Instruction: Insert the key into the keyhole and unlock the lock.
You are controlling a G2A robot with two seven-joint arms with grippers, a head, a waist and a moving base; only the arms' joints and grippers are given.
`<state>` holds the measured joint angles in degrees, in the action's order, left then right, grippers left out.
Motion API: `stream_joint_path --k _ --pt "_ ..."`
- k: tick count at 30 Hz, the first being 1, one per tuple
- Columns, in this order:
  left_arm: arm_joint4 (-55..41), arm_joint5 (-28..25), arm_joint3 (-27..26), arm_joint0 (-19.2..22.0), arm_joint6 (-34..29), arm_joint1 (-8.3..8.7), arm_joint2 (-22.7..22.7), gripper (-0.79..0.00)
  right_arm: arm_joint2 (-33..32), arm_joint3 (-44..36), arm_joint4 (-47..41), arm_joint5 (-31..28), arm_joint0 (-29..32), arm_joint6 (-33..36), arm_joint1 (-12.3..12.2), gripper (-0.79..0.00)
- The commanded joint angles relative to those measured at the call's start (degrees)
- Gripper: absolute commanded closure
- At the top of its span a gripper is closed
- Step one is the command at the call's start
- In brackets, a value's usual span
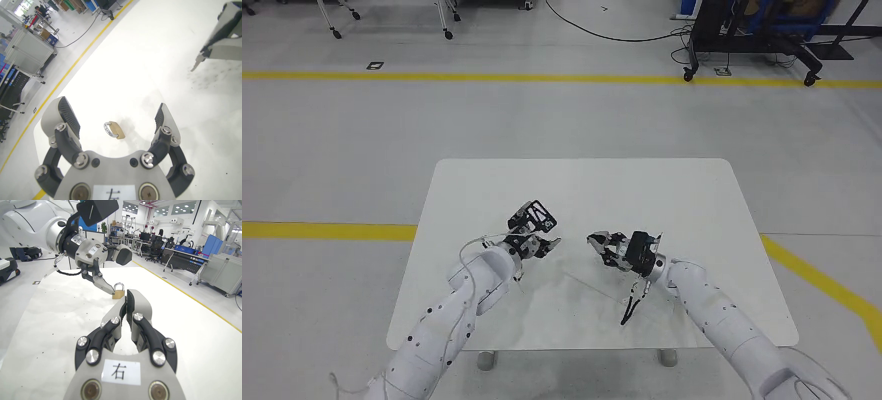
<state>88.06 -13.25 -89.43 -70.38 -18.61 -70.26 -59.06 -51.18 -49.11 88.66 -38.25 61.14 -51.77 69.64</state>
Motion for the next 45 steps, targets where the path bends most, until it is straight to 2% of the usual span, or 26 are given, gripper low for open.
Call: stream_joint_path --k 1,4,6,7,15,17,19,22,25,28,29,31,38,42,45 --pt "-4.24 0.37 -2.58 -2.02 2.07 0.48 -4.02 -0.785 -0.6 0.09 -1.84 -0.11 0.17 0.53 0.01 0.0" --pt "-11.31 -1.1 -7.15 -6.07 5.12 1.33 -10.58 -0.785 -1.21 -1.89 -4.72 -1.1 0.88 2.4 0.07 0.0" --pt "-18.23 -4.79 -9.63 -9.11 7.66 1.97 -15.72 -0.785 -1.88 -3.41 -6.08 -2.32 1.52 3.8 -0.15 0.0" --pt "-18.83 -5.43 -9.89 -9.58 7.73 2.09 -16.51 -0.785 -2.03 -3.65 -6.22 -2.27 1.62 4.23 -0.2 0.0" --pt "-18.83 -5.43 -9.89 -9.58 7.73 2.09 -16.51 -0.785 -2.03 -3.65 -6.22 -2.27 1.62 4.23 -0.2 0.0" --pt "-25.38 -7.8 -8.17 -10.52 8.65 1.87 -15.96 -0.785 -1.79 -4.71 -7.25 -3.24 2.11 4.68 -0.08 0.0" --pt "-25.04 -10.24 -7.38 -9.61 5.87 2.19 -16.78 -0.785 -2.32 -5.64 -11.07 -4.14 2.48 6.67 0.13 0.0" --pt "-41.2 -14.72 -6.73 -10.12 9.25 1.98 -19.11 -0.785 -2.61 -6.64 -19.82 -6.54 3.16 9.73 0.87 0.0" --pt "-52.9 -19.47 -5.69 -9.81 7.11 2.03 -19.91 -0.785 -2.15 -6.57 -31.32 -12.19 3.44 11.05 1.99 0.0" --pt "-70.25 -24.56 -4.41 -9.72 2.1 2.06 -19.04 -0.785 -1.12 -5.38 -41.23 -17.64 2.92 11.9 3.2 0.0" --pt "-75.21 -23.16 -3.42 -9.31 -1.4 2.23 -19.18 -0.785 -0.55 -4.52 -44.21 -19.75 2.45 12.66 3.63 0.0" --pt "-77.82 -19.52 -2.91 -8.16 -4.2 2.5 -20.55 -0.785 0.74 -3.14 -48.37 -19.75 1.45 14.57 4.43 0.0" --pt "-77.82 -19.52 -2.91 -8.16 -4.2 2.5 -20.55 -0.785 1.53 -2.94 -50.63 -19.75 1.02 15.25 4.86 0.0" --pt "-82.29 -19.16 -3.42 -8.5 -4.76 2.4 -19.9 -0.785 1.51 -3.52 -51.26 -19.75 1.36 15.43 4.9 0.0" --pt "-83.86 -17.27 -2.57 -8.11 -8.35 2.43 -18.51 -0.785 2.75 -6.2 -59.23 -19.75 3.39 18.64 5.2 0.0"
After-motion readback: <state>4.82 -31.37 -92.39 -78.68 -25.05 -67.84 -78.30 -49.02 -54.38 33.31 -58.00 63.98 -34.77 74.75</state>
